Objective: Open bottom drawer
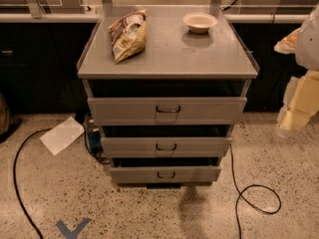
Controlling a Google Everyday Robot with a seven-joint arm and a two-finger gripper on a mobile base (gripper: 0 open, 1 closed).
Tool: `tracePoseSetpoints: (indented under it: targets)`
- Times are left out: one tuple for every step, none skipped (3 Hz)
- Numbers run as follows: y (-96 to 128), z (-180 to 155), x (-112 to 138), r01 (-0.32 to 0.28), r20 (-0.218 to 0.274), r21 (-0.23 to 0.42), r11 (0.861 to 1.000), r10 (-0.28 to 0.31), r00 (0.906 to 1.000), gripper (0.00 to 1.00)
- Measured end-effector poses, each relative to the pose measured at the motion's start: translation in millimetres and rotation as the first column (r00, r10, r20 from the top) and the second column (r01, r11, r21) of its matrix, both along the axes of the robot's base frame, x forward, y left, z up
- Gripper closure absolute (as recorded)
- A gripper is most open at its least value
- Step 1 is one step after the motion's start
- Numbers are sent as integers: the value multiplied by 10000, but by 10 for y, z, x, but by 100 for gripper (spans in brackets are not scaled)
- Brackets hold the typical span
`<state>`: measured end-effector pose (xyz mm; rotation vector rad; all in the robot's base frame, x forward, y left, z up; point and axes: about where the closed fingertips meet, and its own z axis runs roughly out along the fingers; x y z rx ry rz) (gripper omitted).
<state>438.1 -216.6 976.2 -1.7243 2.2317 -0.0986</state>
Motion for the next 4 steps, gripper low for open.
tracePoseSetpoints:
  targets:
    - [-2,-15,-7,96,59,62,9999,-96,9999,0]
    - [-15,-350,-44,252,-100,565,9981,-246,9996,0]
    - [-15,-948,-93,396,-463,1191,9921,-343,9983,0]
    - [25,-1530,-111,331,-856,1712,9847,-186,9962,0]
